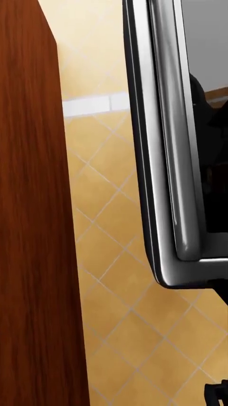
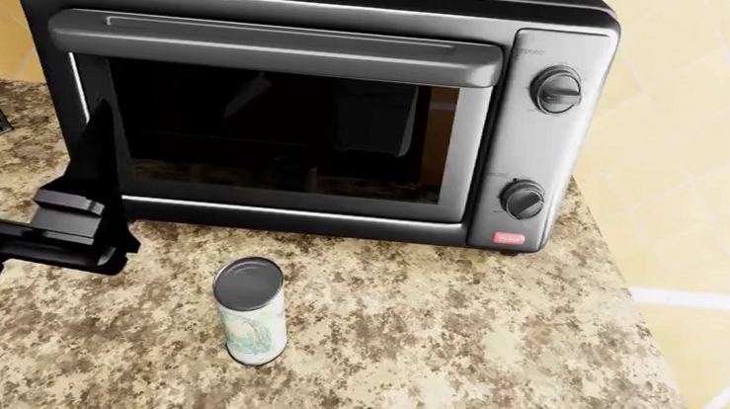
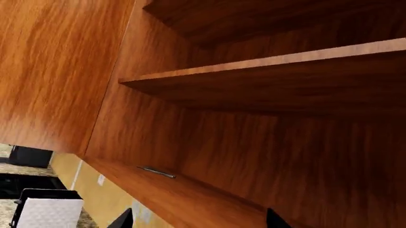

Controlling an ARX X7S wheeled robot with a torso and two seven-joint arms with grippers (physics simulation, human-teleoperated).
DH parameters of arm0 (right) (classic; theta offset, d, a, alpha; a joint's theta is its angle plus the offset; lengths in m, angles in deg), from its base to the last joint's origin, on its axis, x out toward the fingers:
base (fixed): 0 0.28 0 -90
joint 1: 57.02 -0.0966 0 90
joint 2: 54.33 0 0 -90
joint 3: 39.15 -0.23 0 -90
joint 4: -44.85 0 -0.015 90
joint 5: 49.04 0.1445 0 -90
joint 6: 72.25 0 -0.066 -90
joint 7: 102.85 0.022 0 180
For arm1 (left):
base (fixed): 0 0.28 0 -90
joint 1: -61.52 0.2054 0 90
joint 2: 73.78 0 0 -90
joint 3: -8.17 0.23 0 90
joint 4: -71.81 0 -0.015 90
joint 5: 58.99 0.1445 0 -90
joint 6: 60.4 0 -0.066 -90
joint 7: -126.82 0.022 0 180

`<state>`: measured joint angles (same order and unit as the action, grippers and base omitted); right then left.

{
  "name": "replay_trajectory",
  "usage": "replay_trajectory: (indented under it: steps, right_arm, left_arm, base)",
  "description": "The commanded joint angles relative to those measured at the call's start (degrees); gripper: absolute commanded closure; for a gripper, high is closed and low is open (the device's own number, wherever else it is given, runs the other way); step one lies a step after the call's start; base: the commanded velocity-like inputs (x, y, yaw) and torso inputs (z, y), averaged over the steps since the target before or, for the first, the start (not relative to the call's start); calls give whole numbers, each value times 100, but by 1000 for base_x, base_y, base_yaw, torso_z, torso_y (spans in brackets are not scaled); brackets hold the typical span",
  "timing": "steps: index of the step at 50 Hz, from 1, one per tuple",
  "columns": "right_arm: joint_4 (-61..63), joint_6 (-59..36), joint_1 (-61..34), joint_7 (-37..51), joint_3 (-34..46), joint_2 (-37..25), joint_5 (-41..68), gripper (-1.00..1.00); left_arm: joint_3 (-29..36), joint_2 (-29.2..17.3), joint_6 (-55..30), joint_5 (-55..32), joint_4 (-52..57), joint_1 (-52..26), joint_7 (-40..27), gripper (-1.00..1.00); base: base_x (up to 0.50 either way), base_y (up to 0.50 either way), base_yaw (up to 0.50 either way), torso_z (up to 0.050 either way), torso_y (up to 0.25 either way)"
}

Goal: Pick the cans from the counter and place them in their designated side in the cabinet.

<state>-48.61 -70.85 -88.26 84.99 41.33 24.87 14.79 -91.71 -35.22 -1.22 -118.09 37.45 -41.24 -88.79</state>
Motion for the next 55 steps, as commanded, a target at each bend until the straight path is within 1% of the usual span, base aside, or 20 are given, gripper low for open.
replay_trajectory:
  steps: [1, 8, 13, 19, 31, 36, 45, 55]
  right_arm:
    - [24, 132, 467, 2152, -303, -248, 3678, -100]
    - [139, 476, 839, 2827, -125, -327, 5106, -100]
    - [222, 665, 1010, 3022, 26, -397, 5621, -100]
    - [357, 963, 1252, 3318, 390, -543, 6513, -100]
    - [1061, 1623, 1992, 3699, 1053, -749, 8028, -100]
    - [1344, 1754, 2291, 3724, 1123, -788, 8286, -100]
    - [1630, 1794, 2660, 3744, 1237, -921, 8490, -100]
    - [2121, 1848, 3297, 3782, 1289, -1014, 8617, -100]
  left_arm:
    - [8, -17, 27, -8, 0, 16, -27, -100]
    - [35, -30, 33, -20, -12, -25, -37, -100]
    - [51, -35, 41, -22, -11, -29, -47, -100]
    - [70, -22, 70, 24, -48, -16, -13, -100]
    - [84, -22, 107, 55, -71, 6, -11, -100]
    - [92, -21, 122, 74, -84, 19, -6, -100]
    - [24, -69, 152, 28, -56, 76, -27, -100]
    - [-27, -115, 177, -28, -36, 103, -60, -100]
  base:
    - [0, 0, 0, 0, 0]
    - [0, 0, 0, 0, 0]
    - [0, 0, 0, 0, 0]
    - [0, 0, 0, 0, 0]
    - [0, 0, 0, 0, 0]
    - [0, 0, 0, 0, 0]
    - [0, 0, 0, 0, 0]
    - [0, 0, 0, 0, 0]
